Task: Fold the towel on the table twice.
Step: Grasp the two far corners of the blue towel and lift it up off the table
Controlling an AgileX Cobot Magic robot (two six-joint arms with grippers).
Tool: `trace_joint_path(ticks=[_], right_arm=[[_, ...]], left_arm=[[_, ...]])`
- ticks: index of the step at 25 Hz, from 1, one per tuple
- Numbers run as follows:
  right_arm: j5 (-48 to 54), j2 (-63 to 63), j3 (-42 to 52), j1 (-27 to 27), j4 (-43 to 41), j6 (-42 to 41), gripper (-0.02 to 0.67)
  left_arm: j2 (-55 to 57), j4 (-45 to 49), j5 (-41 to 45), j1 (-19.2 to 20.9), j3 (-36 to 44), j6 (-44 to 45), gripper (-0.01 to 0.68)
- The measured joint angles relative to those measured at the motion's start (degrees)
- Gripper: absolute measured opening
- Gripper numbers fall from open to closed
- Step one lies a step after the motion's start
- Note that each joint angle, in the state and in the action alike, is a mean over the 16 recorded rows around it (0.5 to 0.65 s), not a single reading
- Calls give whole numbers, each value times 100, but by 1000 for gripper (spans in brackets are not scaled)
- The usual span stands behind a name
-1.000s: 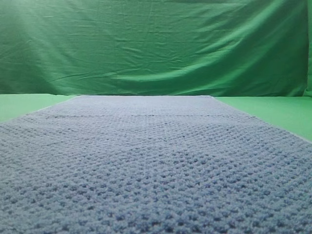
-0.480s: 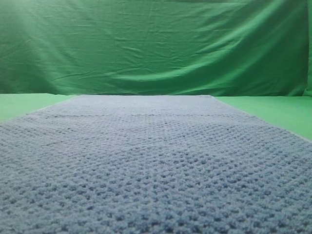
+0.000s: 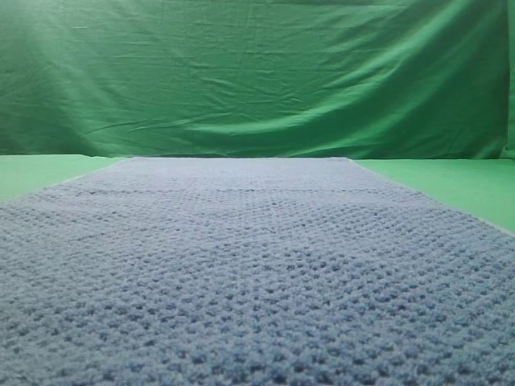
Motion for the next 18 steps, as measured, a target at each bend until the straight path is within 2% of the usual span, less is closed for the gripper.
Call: trace_joint_path(ticks=[9,18], right_arm=[[844,1286,-1067,25,-145,-278,0],[2316,3487,-2603,409,-438,-180,0]], left_arm=[[1172,79,994,-200,-943,-5,0],[3631,458,2315,-766,-2369,-5,0]])
